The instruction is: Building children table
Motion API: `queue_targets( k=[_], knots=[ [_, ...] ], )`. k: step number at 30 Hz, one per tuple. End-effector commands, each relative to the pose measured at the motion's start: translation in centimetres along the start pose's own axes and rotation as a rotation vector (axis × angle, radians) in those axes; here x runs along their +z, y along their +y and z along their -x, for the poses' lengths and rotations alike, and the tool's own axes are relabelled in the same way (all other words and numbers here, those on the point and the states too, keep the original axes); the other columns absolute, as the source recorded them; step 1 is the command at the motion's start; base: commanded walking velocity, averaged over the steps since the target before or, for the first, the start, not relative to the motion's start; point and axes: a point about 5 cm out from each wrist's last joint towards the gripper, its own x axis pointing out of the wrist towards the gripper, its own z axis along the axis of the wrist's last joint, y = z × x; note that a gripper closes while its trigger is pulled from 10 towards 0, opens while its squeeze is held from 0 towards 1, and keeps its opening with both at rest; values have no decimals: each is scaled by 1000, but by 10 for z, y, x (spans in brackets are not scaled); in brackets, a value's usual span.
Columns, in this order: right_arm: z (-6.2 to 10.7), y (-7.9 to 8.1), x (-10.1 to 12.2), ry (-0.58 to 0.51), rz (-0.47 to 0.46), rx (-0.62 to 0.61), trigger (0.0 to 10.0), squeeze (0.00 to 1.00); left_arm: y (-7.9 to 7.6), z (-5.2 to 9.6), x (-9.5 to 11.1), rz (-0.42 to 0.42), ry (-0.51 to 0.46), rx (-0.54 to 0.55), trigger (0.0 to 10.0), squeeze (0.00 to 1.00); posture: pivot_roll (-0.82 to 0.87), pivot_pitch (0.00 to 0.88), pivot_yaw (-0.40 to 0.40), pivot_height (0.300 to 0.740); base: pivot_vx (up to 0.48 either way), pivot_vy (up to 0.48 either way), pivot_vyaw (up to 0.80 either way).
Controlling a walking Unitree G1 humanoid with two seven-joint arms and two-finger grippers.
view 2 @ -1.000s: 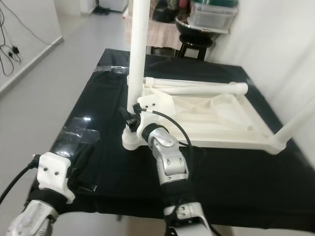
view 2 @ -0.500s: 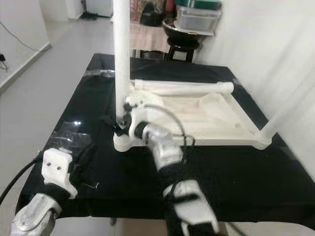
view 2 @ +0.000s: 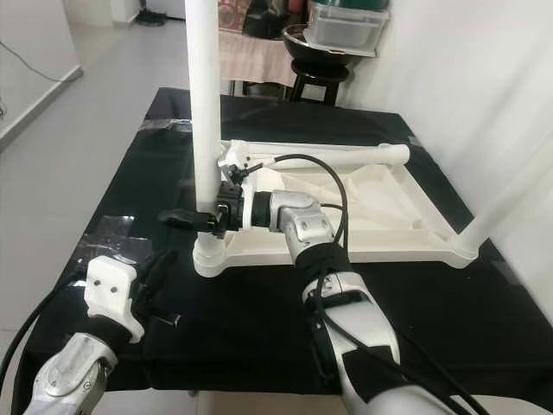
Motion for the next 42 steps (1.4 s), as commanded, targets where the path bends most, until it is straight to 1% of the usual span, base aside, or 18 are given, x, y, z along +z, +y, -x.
queue_targets(
  k=[1, 7, 12, 19, 20, 21, 22, 23, 25, 26, 32, 33, 35, 36, 37, 38, 41, 42],
  knots=[
    [-9, 5, -6, 14, -23, 41, 0, 0, -3, 0, -4, -2, 17, -11, 10000, 0, 159, 0, -141, 740, 0, 0, 0],
    [1, 8, -9, 10, -50, 163, 0, 0, -4, 0, -6, 3, 17, -13, 10000, 0, 127, 0, -133, 740, 0, 0, 0],
    [9, 4, -13, 25, -23, 131, 0, 0, -5, 0, -7, 6, 18, -17, 10000, 0, 116, 0, -128, 740, 0, 0, 0],
    [23, -10, -19, -9, 47, -213, 0, 0, -4, 1, -7, 5, 23, -19, 10000, 0, 95, 4, -125, 740, 0, 0, 0],
    [29, -22, -25, -45, 74, -680, 0, 0, -3, 2, -8, 3, 25, -19, 10000, 0, 83, 3, -129, 740, 0, 0, 0],
    [22, -3, -48, -25, 6, -772, 0, 0, -1, 2, -8, 2, 27, -19, 10000, 0, 76, 4, -117, 740, 0, 0, 0],
    [22, -3, -48, -25, 6, -772, 0, 0, -1, 2, -8, 2, 27, -19, 10000, 0, 76, 4, -117, 740, 0, 0, 0],
    [23, 16, -65, 12, -1, -860, 0, 0, 0, 2, -9, 0, 30, -20, 10000, 0, 63, 6, -95, 740, 0, 0, 0],
    [23, 16, -65, 12, -1, -860, 0, 0, 0, 2, -9, 0, 30, -20, 10000, 0, 63, 6, -95, 740, 0, 0, 0],
    [22, 27, -70, 15, -4, -872, 0, 0, 1, 2, -9, -2, 32, -22, 10000, 0, 57, 0, -92, 740, 0, 0, 0],
    [20, 15, -70, 23, 5, -849, 0, 0, 4, -3, -14, -2, 43, -32, 10000, 0, 57, 0, -80, 740, 0, 0, 0],
    [18, 15, -72, 36, 4, -836, 1922, 0, 4, -3, -15, -3, 44, -30, 10000, 0, 57, 0, -78, 740, 0, 0, 0],
    [18, 15, -72, 36, 4, -836, 1922, 0, 4, -3, -15, -3, 44, -30, 10000, 0, 57, 0, -78, 740, 0, 0, 0],
    [14, 16, -71, 28, -2, -770, 10000, 0, 5, -3, -16, -4, 45, -25, 10000, 0, 54, 0, -78, 740, 0, 0, 0],
    [14, 16, -71, 28, -2, -770, 10000, 0, 5, -3, -16, -4, 45, -25, 10000, 0, 54, 0, -78, 740, 0, 0, 0],
    [6, 15, -61, -19, -2, -612, 10000, 1000, 5, -4, -17, -3, 46, -21, 10000, 0, 54, 0, -80, 740, 0, 0, 0],
    [-2, 22, -42, -74, 34, -384, 10000, 1000, 5, -6, -18, -3, 48, -19, 10000, 0, 56, 0, -81, 740, 0, 0, 0],
    [-2, 22, -42, -74, 34, -384, 10000, 1000, 5, -6, -18, -3, 48, -19, 10000, 0, 56, 0, -81, 740, 0, 0, 0]
  ],
)
